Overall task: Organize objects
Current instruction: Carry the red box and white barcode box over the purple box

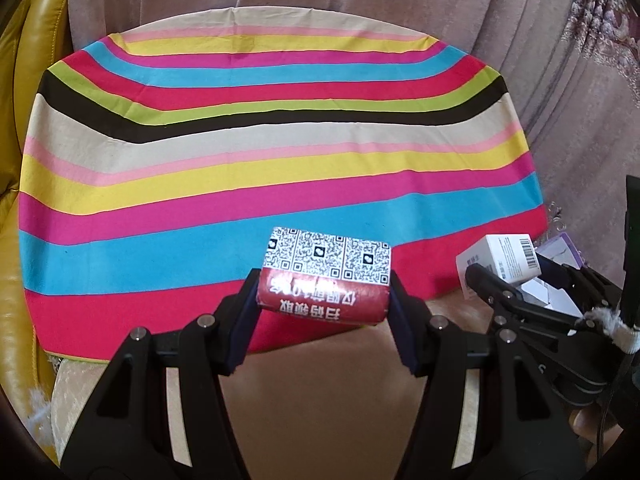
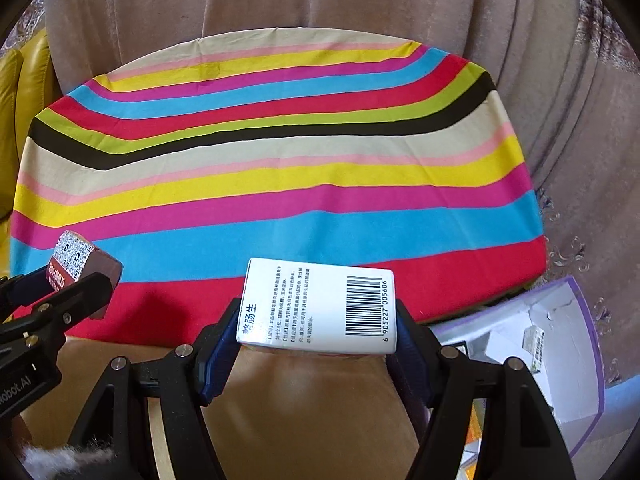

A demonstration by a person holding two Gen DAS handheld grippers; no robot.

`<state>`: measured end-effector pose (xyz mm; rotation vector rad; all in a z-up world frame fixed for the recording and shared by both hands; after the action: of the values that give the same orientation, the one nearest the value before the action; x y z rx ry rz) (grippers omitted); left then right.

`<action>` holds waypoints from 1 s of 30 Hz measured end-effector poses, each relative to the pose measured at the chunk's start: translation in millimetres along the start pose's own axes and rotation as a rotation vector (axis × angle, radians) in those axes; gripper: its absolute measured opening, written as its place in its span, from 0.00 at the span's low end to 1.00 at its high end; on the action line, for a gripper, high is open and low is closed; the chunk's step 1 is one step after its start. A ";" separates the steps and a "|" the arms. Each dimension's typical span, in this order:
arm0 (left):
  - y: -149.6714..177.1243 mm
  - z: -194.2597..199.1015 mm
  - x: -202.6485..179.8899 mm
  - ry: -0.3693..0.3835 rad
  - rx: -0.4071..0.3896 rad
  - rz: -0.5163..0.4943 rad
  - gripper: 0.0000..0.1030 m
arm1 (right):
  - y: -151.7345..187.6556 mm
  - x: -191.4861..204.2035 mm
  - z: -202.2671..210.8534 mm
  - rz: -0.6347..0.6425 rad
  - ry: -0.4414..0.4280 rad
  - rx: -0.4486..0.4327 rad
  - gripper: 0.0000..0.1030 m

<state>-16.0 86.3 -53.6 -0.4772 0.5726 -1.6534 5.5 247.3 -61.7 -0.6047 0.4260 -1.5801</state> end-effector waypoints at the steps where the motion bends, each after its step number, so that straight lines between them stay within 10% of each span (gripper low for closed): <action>1: 0.9 1.6 -2.5 0.003 -0.001 -0.005 0.61 | 2.2 -1.8 2.5 -0.003 0.002 0.000 0.68; 30: 24.6 21.3 -82.2 0.094 0.013 -0.160 0.61 | 46.2 -69.7 48.4 -0.113 0.078 -0.001 0.68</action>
<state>28.8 162.4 -51.1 -0.4474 0.6054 -1.8384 73.8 315.6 -60.1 -0.5779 0.4573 -1.7155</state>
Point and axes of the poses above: each gripper's, at about its wrist camera, not at the fingertips, and z roughly against the way its jaws point, x to its left, y to its underside, the point moved 8 cm from there along -z, roughly the way its jaws point, and after that the axes turned 12 degrees about -y, right-handed, at the moved point
